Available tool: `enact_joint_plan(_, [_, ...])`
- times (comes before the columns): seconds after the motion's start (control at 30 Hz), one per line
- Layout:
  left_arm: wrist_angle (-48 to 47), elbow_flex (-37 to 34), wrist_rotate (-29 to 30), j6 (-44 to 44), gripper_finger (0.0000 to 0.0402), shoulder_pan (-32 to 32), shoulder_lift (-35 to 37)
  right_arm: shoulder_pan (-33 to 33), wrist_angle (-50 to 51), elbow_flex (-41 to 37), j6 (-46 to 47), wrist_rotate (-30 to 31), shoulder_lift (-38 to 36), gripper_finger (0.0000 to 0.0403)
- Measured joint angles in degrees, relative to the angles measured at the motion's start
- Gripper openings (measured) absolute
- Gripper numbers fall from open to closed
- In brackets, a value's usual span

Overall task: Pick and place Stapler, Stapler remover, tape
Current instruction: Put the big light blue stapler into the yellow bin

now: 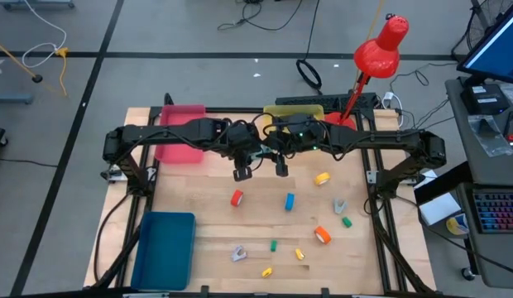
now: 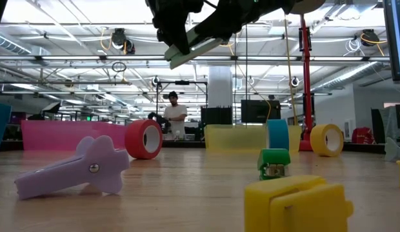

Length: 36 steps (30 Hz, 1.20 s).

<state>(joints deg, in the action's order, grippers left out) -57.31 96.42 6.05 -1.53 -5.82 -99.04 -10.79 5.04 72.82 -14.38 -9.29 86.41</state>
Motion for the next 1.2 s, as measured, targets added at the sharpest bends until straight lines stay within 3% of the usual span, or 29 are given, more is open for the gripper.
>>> enact_joint_plan(0.07, [0.06,0.0,0.68,-0.56,0.0145,0.0,0.0,-0.01,0.1,0.0,-0.02,0.37,0.0,0.0118])
enact_joint_plan(0.27, [0.21,0.0,1.87,-2.31,0.0288,-0.25,0.0,-0.16,2.95,0.0,-0.25,5.33,0.0,0.0117])
enact_joint_plan(0.43, [-1.17,0.0,2.17,-5.92,0.0352,-1.06,0.0,-1.49,6.11,-0.02,-0.15,8.8,0.0,0.0117])
enact_joint_plan(0.73, [-13.05,0.0,2.86,-10.57,0.0372,-2.34,0.04,-8.92,15.48,-0.05,-1.16,14.72,-0.9,0.0117])
enact_joint_plan(0.9, [-15.0,0.0,6.85,-11.67,0.0366,-2.36,0.04,-15.18,16.31,-1.38,-1.61,13.57,-1.09,0.0117])
enact_joint_plan(1.03, [-14.9,-0.25,10.48,-11.71,0.0365,-2.36,0.04,-19.32,15.26,-4.87,-1.39,8.5,-1.03,0.0117])
enact_joint_plan(1.2, [-10.85,-4.48,10.43,-11.74,0.0365,-2.47,1.73,-22.06,8.77,-10.32,-1.49,5.49,-1.03,0.0117])
